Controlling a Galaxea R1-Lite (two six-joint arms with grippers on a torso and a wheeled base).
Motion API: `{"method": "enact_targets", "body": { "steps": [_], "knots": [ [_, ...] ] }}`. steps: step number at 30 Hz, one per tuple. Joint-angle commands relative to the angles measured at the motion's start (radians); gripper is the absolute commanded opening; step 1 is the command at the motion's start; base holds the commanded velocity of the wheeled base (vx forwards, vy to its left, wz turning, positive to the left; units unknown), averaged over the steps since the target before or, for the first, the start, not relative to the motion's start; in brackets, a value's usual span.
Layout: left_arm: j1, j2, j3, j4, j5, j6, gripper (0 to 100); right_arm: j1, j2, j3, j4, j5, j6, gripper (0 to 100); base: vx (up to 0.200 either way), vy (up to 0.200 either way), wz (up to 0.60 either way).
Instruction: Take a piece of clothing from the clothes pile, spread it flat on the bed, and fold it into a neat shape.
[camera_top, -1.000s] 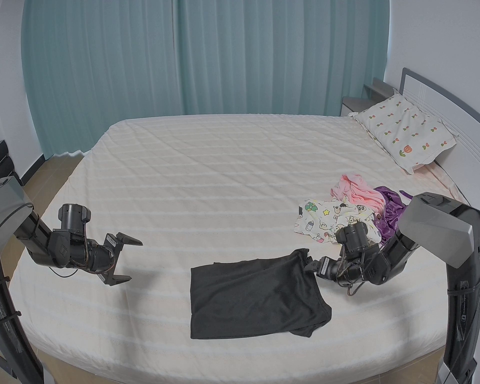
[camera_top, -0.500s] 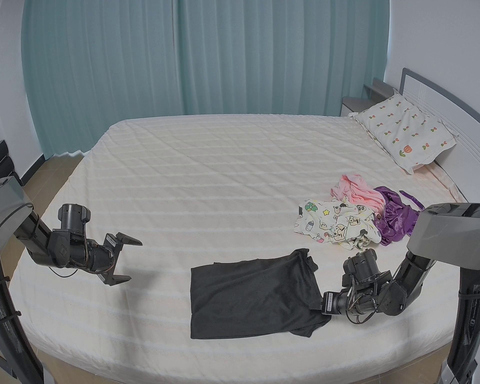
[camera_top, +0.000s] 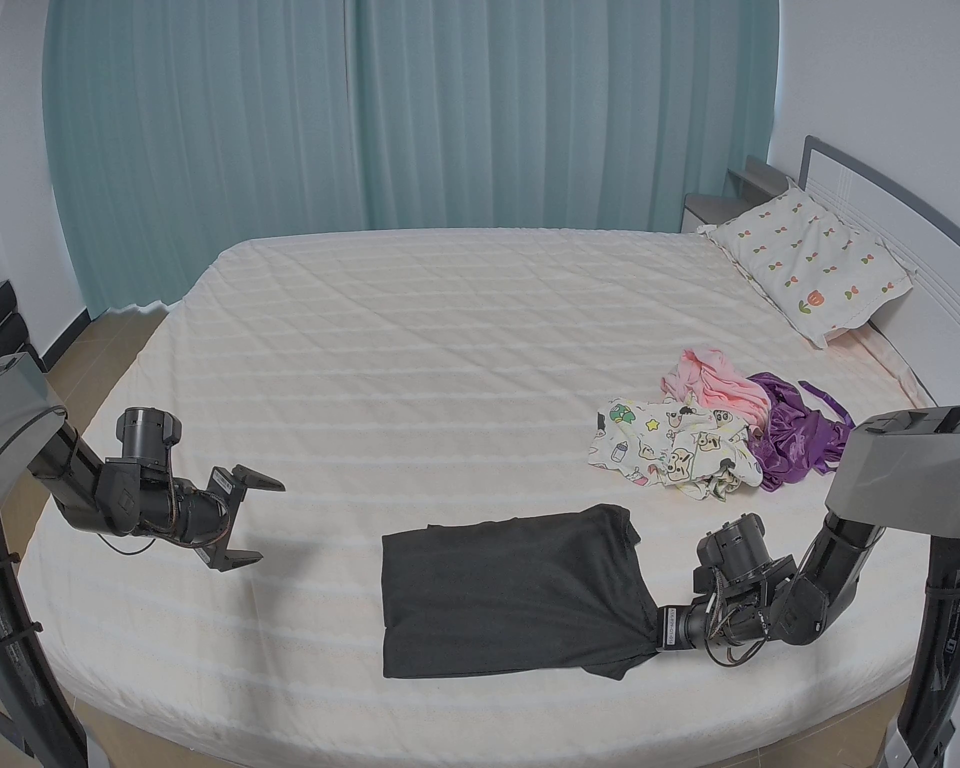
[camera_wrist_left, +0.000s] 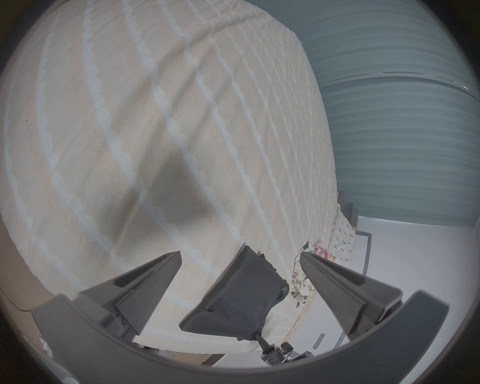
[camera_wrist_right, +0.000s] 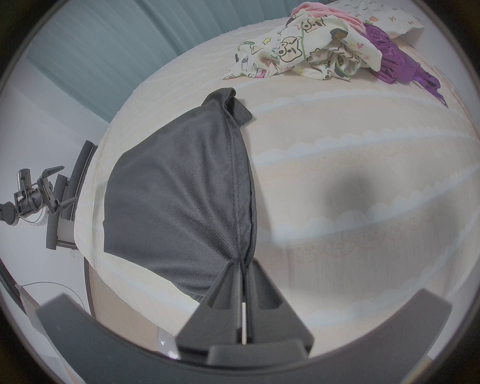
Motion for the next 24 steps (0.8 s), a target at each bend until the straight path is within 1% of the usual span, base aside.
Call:
{"method": "enact_targets", "body": {
  "steps": [1, 4, 5, 10, 13, 15, 18, 20, 23, 24],
  "knots": [
    [0.001, 0.0, 0.0, 0.0, 0.0, 0.0, 100, 0.0, -0.007, 0.01, -0.002, 0.0, 0.0, 0, 0.0, 0.0, 0.0],
    [0.001, 0.0, 0.0, 0.0, 0.0, 0.0, 100, 0.001, -0.004, 0.01, -0.002, 0.0, -0.001, 0, 0.0, 0.0, 0.0],
    [0.001, 0.0, 0.0, 0.0, 0.0, 0.001, 100, 0.003, 0.0, 0.008, -0.002, -0.002, 0.0, 100, 0.0, 0.0, 0.0],
    [0.001, 0.0, 0.0, 0.0, 0.0, 0.001, 100, 0.001, -0.018, 0.027, -0.002, -0.005, 0.002, 100, 0.0, 0.0, 0.0],
    [-0.001, 0.0, 0.002, -0.002, 0.0, 0.001, 100, -0.014, -0.073, 0.038, -0.012, 0.004, 0.02, 100, 0.0, 0.0, 0.0],
    [-0.001, 0.0, 0.002, 0.0, 0.0, 0.001, 100, -0.032, -0.101, 0.053, -0.022, 0.007, 0.048, 100, 0.0, 0.0, 0.0],
    [-0.001, -0.003, 0.003, 0.0, 0.0, 0.001, 100, -0.042, -0.11, 0.073, -0.061, 0.007, 0.112, 100, 0.0, 0.0, 0.0],
    [-0.001, -0.004, 0.005, 0.0, -0.001, 0.009, 100, -0.049, -0.099, 0.091, -0.118, 0.012, 0.198, 100, 0.0, 0.0, 0.0],
    [-0.002, -0.003, 0.006, 0.001, -0.001, 0.019, 100, -0.049, -0.075, 0.102, -0.184, 0.05, 0.296, 100, 0.0, 0.0, 0.0],
    [-0.002, -0.003, 0.008, 0.0, -0.001, 0.019, 100, -0.048, -0.06, 0.105, -0.207, 0.059, 0.308, 100, 0.0, 0.0, 0.0]
  ]
}}
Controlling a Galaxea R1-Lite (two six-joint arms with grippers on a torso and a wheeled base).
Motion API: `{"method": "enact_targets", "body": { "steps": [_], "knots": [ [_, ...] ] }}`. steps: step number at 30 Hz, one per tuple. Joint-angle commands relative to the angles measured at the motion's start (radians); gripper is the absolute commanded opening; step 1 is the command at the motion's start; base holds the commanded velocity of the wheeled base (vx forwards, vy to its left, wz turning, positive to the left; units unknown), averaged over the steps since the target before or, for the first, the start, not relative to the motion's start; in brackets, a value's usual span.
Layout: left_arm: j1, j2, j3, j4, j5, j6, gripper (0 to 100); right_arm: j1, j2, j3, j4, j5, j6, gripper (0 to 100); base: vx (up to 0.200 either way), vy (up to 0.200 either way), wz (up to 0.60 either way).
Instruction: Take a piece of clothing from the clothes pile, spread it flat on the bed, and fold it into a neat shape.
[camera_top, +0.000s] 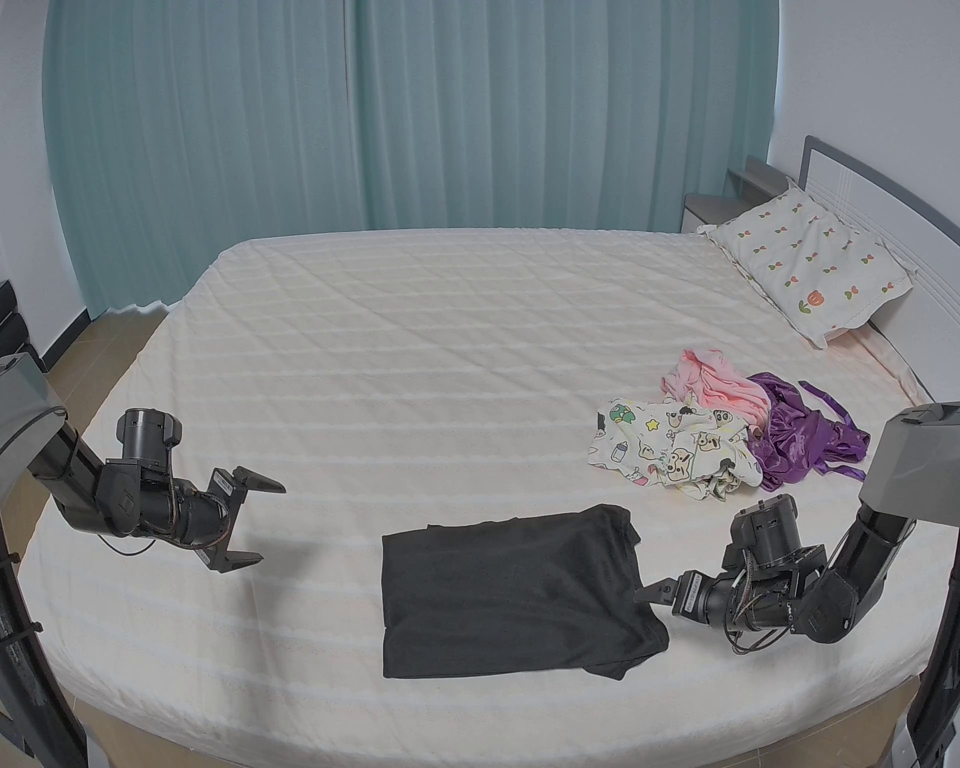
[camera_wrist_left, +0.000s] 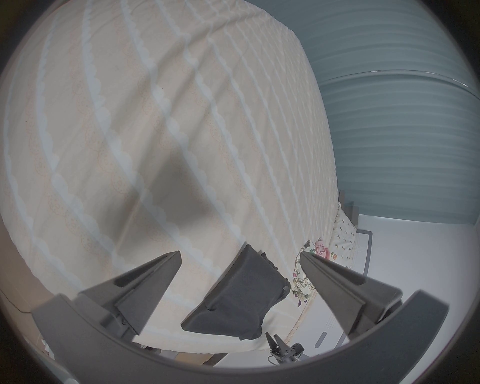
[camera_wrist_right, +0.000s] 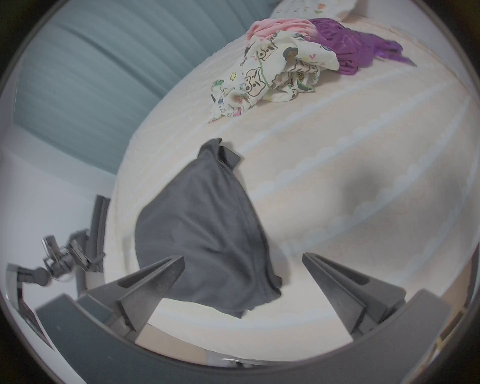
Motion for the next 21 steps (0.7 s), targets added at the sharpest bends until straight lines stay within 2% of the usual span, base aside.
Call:
{"method": "enact_targets", "body": {
  "steps": [1, 10, 13, 21],
  "knots": [
    [0.001, -0.002, 0.004, -0.001, 0.0, 0.009, 100, -0.004, 0.043, 0.032, -0.093, 0.033, 0.068, 100, 0.0, 0.0, 0.0],
    [-0.019, -0.002, 0.002, 0.0, 0.022, 0.006, 100, -0.005, 0.075, 0.122, -0.309, 0.034, 0.059, 100, 0.0, 0.0, 0.0],
    [-0.056, -0.01, 0.005, 0.005, 0.032, 0.001, 100, -0.005, 0.085, 0.135, -0.343, 0.039, 0.06, 100, -0.2, 0.0, 0.0],
    [-0.108, -0.008, 0.008, 0.005, 0.043, -0.011, 100, -0.004, 0.092, 0.136, -0.361, 0.04, 0.062, 100, -0.2, -0.2, 0.0]
  ]
}}
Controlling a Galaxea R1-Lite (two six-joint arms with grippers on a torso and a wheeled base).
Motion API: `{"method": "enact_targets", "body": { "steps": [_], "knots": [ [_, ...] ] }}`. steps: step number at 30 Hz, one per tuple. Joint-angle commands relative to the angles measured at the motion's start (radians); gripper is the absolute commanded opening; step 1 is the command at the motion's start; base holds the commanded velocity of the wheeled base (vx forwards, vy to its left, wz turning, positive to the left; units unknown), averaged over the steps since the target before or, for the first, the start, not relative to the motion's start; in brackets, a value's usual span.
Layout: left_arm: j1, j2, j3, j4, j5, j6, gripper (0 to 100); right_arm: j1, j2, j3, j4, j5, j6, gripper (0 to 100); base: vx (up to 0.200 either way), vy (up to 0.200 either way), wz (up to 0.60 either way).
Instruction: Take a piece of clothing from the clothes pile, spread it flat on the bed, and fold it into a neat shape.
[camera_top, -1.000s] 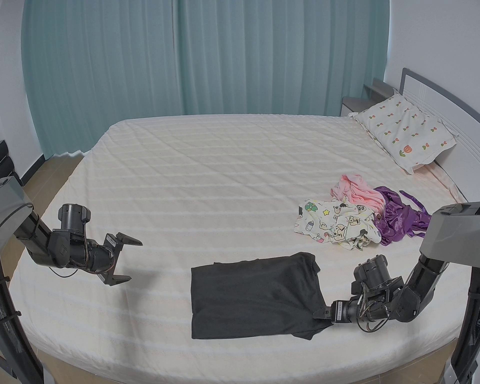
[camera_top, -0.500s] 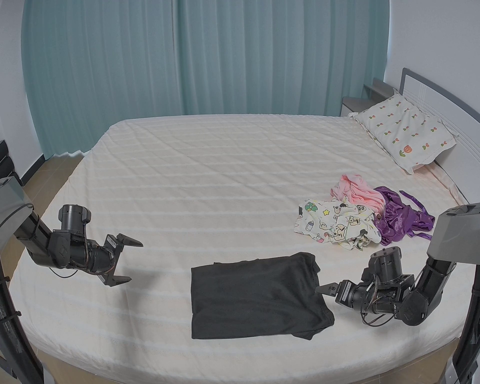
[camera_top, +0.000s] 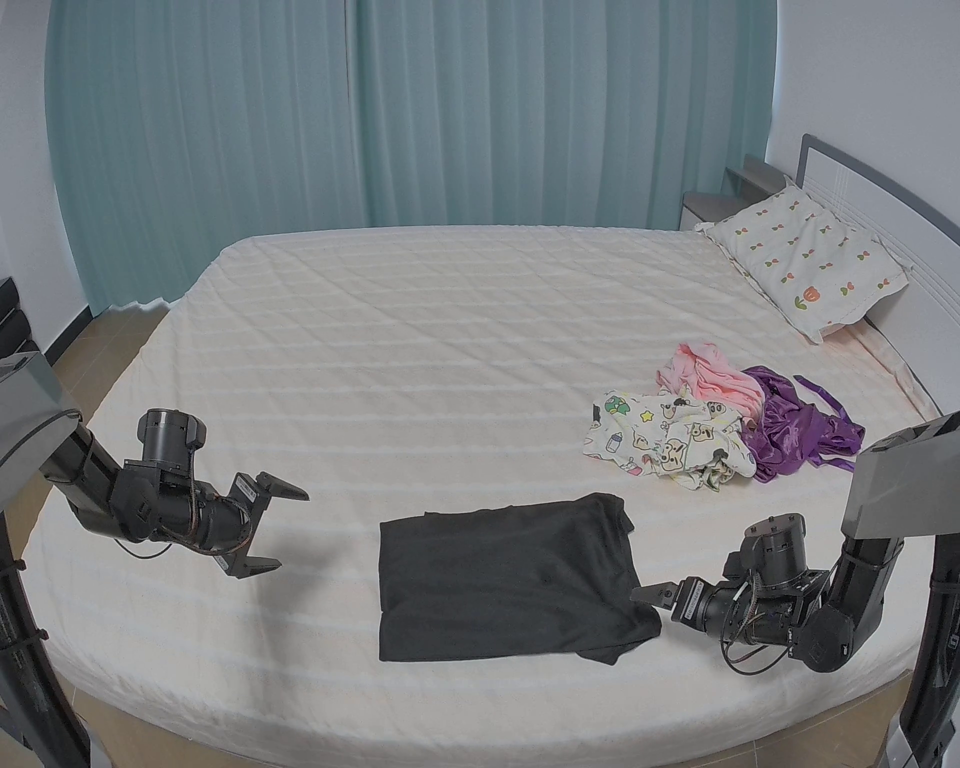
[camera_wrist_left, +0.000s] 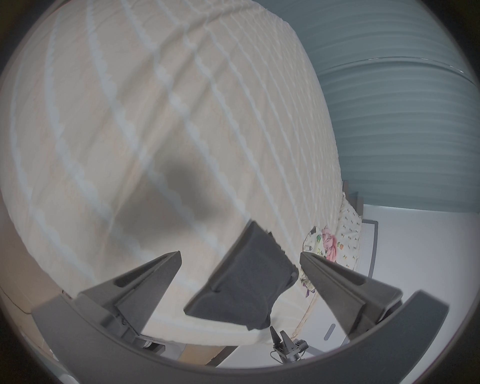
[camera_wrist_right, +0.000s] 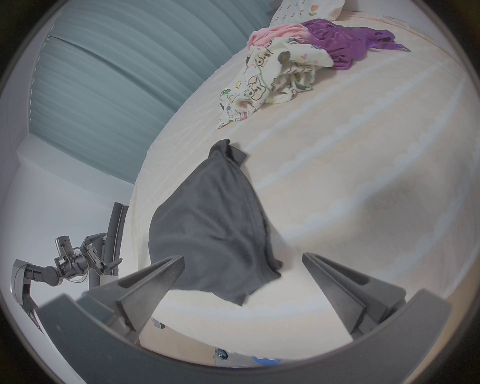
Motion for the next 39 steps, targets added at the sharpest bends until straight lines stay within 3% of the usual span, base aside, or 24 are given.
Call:
{"method": "enact_targets", "body": {
  "steps": [1, 4, 19, 34, 39],
  "knots": [
    [-0.018, -0.003, 0.001, 0.001, 0.0, -0.002, 100, 0.001, 0.011, 0.002, -0.001, 0.0, 0.001, 100, -0.2, -0.2, 0.0],
    [-0.023, -0.003, 0.01, -0.005, 0.002, 0.002, 100, 0.001, 0.011, 0.002, -0.001, 0.0, 0.003, 100, -0.2, -0.2, 0.0],
    [-0.031, 0.013, 0.012, -0.066, 0.031, 0.012, 100, 0.004, 0.011, 0.002, -0.003, 0.0, 0.006, 100, 0.0, 0.0, 0.0],
    [-0.045, 0.02, 0.003, -0.066, 0.033, 0.012, 100, 0.005, 0.011, 0.004, -0.003, 0.0, 0.004, 100, 0.2, 0.0, 0.0],
    [-0.058, 0.02, 0.026, -0.066, 0.037, 0.058, 100, 0.005, 0.011, 0.004, -0.003, 0.0, 0.003, 100, 0.0, 0.0, 0.0]
  ]
}}
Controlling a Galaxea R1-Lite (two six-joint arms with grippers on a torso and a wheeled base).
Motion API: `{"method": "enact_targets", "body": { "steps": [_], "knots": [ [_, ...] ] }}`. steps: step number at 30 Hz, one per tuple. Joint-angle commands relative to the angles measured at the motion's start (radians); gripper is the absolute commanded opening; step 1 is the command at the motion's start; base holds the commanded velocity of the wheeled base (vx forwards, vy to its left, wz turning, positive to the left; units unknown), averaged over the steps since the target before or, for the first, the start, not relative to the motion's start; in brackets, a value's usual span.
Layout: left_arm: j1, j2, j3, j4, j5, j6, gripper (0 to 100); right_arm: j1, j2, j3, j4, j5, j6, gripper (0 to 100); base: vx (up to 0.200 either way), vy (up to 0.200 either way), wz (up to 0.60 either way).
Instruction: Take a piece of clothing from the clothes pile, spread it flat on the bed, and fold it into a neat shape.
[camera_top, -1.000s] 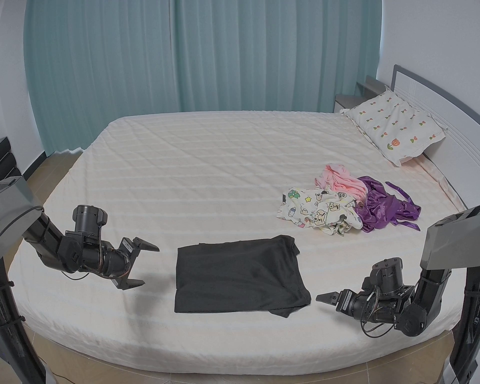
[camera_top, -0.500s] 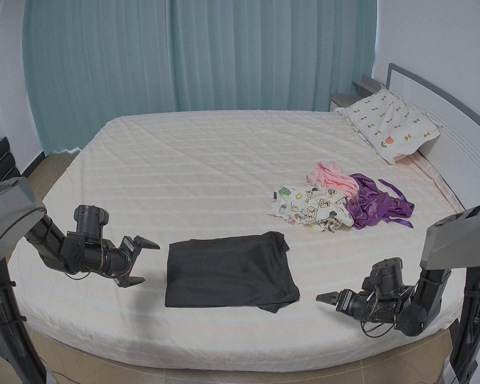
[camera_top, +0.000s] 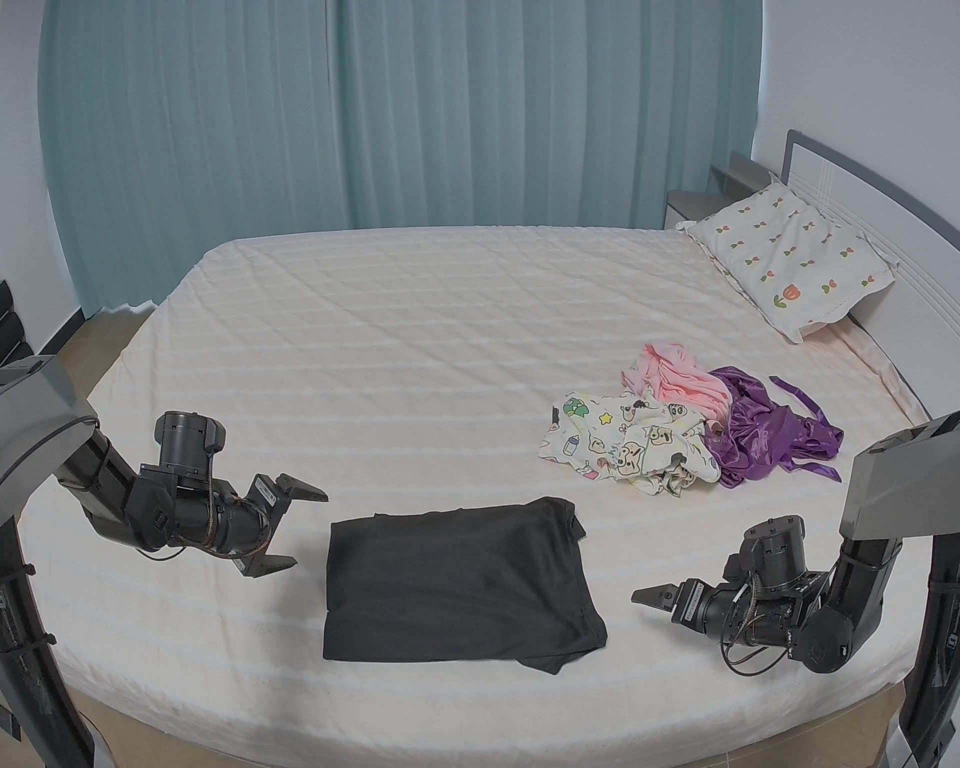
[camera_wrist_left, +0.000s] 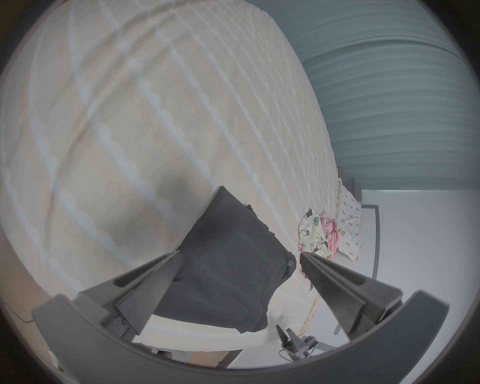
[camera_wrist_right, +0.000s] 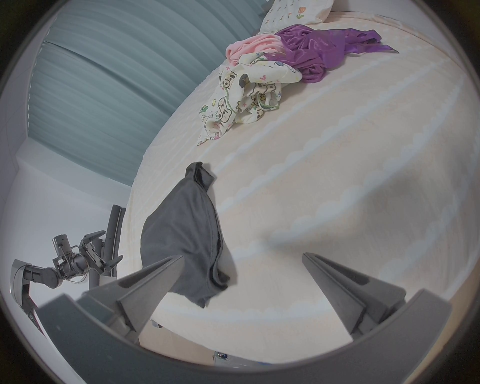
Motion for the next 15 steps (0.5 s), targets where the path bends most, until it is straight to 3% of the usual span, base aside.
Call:
{"method": "enact_targets", "body": {
  "steps": [1, 5, 6, 7, 15],
  "knots": [
    [-0.013, 0.002, 0.039, -0.001, 0.003, 0.082, 100, 0.001, 0.002, 0.0, 0.0, 0.0, -0.003, 100, 0.0, 0.0, 0.0],
    [-0.013, 0.01, 0.123, -0.07, 0.001, 0.289, 100, 0.001, 0.0, 0.002, 0.0, 0.0, -0.005, 100, 0.0, 0.0, 0.0],
    [-0.013, 0.01, 0.123, -0.07, 0.001, 0.289, 100, 0.001, 0.0, 0.002, 0.0, -0.001, -0.005, 100, 0.0, 0.0, 0.0],
    [-0.015, 0.03, 0.151, -0.119, 0.004, 0.364, 100, 0.001, 0.0, 0.006, 0.0, -0.001, -0.005, 100, 0.0, 0.0, 0.0],
    [-0.093, 0.145, 0.172, -0.234, 0.098, 0.545, 100, 0.002, -0.003, 0.012, 0.0, -0.001, -0.006, 100, 0.0, 0.0, 0.0]
  ]
}}
